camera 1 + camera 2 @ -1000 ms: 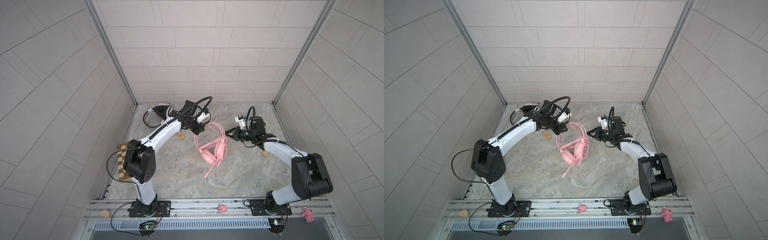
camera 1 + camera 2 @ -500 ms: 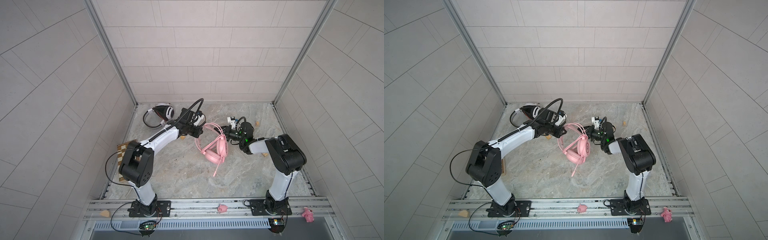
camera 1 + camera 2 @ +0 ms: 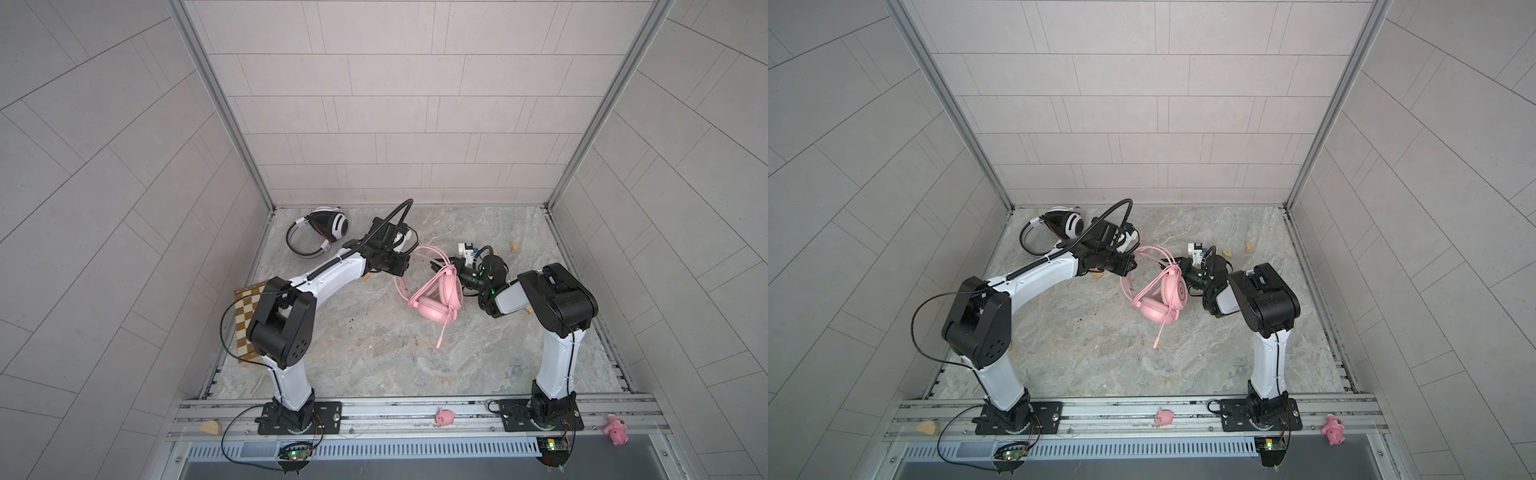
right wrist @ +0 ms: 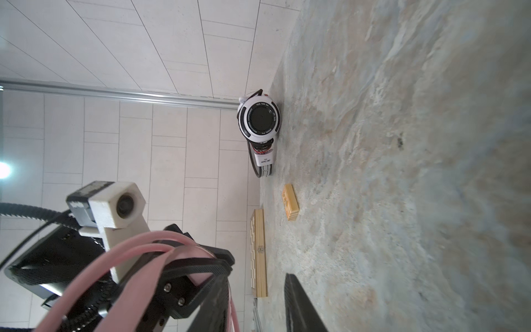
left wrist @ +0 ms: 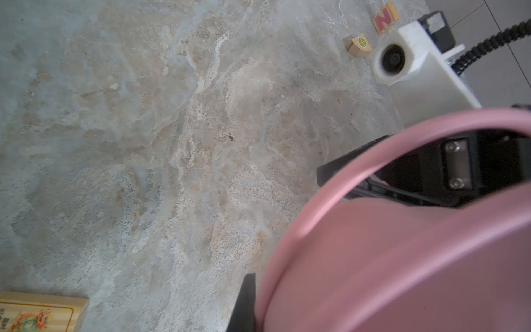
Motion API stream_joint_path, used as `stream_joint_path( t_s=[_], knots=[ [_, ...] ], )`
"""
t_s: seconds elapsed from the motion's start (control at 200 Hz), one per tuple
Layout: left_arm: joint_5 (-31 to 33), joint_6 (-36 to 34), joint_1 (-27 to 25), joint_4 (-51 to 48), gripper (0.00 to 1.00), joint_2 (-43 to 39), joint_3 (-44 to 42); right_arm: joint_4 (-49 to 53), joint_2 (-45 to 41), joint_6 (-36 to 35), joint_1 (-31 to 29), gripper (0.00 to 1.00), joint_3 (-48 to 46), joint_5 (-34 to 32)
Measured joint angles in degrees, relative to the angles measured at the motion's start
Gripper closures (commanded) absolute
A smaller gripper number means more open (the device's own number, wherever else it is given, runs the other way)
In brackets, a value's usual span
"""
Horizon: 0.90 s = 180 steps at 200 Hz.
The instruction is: Wrap the headphones
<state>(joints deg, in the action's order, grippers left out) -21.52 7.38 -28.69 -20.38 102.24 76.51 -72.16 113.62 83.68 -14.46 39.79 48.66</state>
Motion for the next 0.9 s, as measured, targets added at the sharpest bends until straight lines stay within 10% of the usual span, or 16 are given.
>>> stream_joint_path(
  t_s=[0.901],
  knots=[
    [2.23, 0.13, 3.93, -0.63, 1.00, -0.66, 0.26, 7.08, -2.27, -7.13, 8.96, 0.47, -6.40, 0.39]
  ],
)
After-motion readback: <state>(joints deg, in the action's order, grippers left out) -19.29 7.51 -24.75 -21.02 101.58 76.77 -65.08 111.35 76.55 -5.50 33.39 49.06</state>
